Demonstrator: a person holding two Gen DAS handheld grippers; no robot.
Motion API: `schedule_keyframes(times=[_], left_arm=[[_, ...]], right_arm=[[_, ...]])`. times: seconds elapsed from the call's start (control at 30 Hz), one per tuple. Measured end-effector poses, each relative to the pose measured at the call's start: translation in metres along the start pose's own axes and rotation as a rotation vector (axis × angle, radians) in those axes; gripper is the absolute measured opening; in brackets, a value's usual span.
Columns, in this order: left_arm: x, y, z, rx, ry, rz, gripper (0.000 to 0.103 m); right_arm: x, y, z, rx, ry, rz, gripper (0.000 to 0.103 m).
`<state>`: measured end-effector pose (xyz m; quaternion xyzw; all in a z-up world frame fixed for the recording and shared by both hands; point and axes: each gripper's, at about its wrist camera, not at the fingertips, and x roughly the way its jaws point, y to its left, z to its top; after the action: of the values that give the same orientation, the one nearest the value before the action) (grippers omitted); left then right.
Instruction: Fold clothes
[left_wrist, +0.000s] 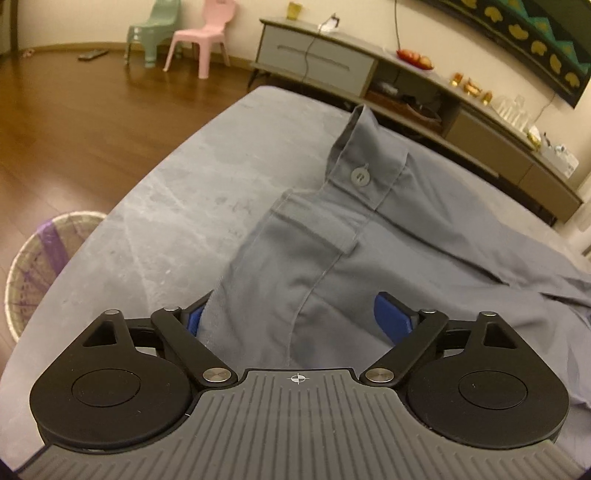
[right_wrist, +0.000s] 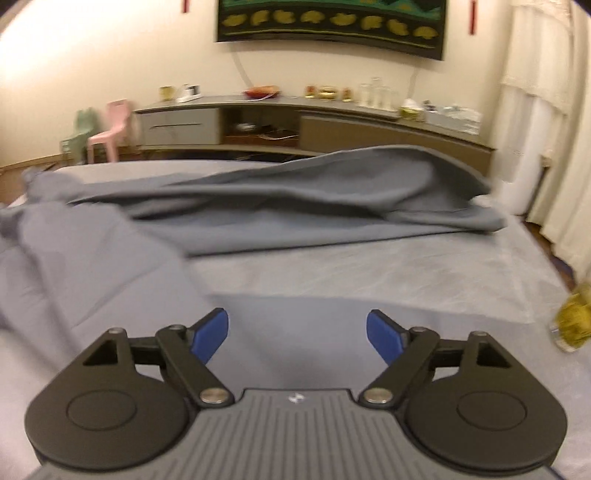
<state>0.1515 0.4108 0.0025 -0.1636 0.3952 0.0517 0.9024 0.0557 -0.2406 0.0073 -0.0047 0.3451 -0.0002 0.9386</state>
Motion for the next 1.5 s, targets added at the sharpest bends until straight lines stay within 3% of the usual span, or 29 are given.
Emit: schedule_keyframes(times=[0.03,0.1,0.17,0.27,0.37,0.43,0.47,0.53,0.63,0.67,0.7,0.73,0.8,0.9,0.93,1.07,1.17,1.2,1.23,1.27,1.3,1.33,1.4,1.47,1.5], left_arm=[[0.002,-0.002,-0.001,0.008,-0.008,-0.017,0.038],[0.004,-0.010,0.001,0.046,-0.017,-0.035,0.000],[0.003,-0.019,0.004,0.084,-0.037,-0.059,0.000],[-0.033,-0.026,0.011,0.082,-0.169,-0.182,0.000],[-0.124,0.002,0.013,0.000,-0.514,-0.450,0.000],[-0.165,0.041,0.002,-0.113,-0.671,-0.542,0.000],[-0.168,0.060,-0.005,-0.172,-0.673,-0.525,0.000],[-0.151,0.094,-0.021,-0.283,-0.575,-0.412,0.000],[-0.110,0.114,-0.033,-0.388,-0.313,-0.138,0.000],[-0.105,0.109,-0.034,-0.386,-0.272,-0.101,0.000],[-0.104,0.103,-0.034,-0.391,-0.248,-0.098,0.010],[-0.101,0.092,-0.034,-0.387,-0.227,-0.115,0.040],[-0.095,0.060,-0.034,-0.361,-0.186,-0.178,0.058],[-0.082,0.012,-0.033,-0.321,-0.110,-0.266,0.071],[-0.072,-0.007,-0.033,-0.304,-0.062,-0.285,0.071],[-0.040,-0.065,-0.030,-0.239,0.022,-0.262,0.073],[-0.013,-0.079,-0.025,-0.277,0.068,-0.242,0.067],[-0.003,-0.084,-0.024,-0.281,0.079,-0.240,0.043],[0.008,-0.088,-0.023,-0.265,0.093,-0.232,0.014],[0.016,-0.087,-0.022,-0.244,0.097,-0.218,0.000],[0.019,-0.085,-0.020,-0.227,0.082,-0.209,0.000],[0.013,-0.079,-0.015,-0.229,0.040,-0.231,0.000],[-0.022,-0.059,-0.002,-0.280,-0.117,-0.350,0.000],[-0.089,-0.032,-0.001,-0.295,-0.362,-0.524,0.000],[-0.124,-0.019,-0.003,-0.290,-0.482,-0.607,0.000]], right_arm=[[-0.001,0.007,-0.002,-0.017,0.001,0.006,0.084],[-0.007,0.023,-0.006,-0.050,-0.005,0.013,0.084],[-0.017,0.042,-0.010,-0.080,-0.019,0.016,0.084],[-0.022,0.040,-0.011,-0.053,-0.042,0.038,0.084],[-0.024,0.027,-0.010,0.007,-0.073,0.039,0.084],[-0.020,0.019,-0.008,0.045,-0.076,0.021,0.084],[-0.017,0.015,-0.008,0.063,-0.067,0.015,0.084],[-0.012,0.014,-0.007,0.075,-0.047,0.007,0.084],[-0.003,0.016,-0.007,0.071,-0.017,-0.002,0.084],[-0.003,0.018,-0.007,0.058,-0.016,0.004,0.084],[-0.005,0.022,-0.008,0.041,-0.022,0.010,0.084],[-0.007,0.026,-0.008,0.024,-0.031,0.010,0.084],[-0.012,0.035,-0.008,-0.019,-0.056,0.000,0.084],[-0.027,0.061,-0.011,-0.162,-0.142,-0.037,0.084],[-0.031,0.074,-0.012,-0.218,-0.171,-0.012,0.084],[-0.035,0.132,-0.015,-0.431,-0.175,0.171,0.085],[-0.022,0.188,-0.019,-0.694,-0.166,0.182,0.079],[-0.012,0.203,-0.018,-0.756,-0.148,0.178,0.076],[0.003,0.217,-0.017,-0.808,-0.114,0.174,0.063],[0.016,0.226,-0.015,-0.839,-0.077,0.176,0.042],[0.033,0.233,-0.012,-0.868,-0.007,0.195,0.025],[0.044,0.235,-0.007,-0.879,0.041,0.214,0.002],[0.038,0.227,0.014,-0.817,0.005,0.234,0.001],[-0.003,0.210,0.034,-0.692,-0.111,0.263,0.001],[-0.035,0.199,0.036,-0.637,-0.179,0.318,0.001]])
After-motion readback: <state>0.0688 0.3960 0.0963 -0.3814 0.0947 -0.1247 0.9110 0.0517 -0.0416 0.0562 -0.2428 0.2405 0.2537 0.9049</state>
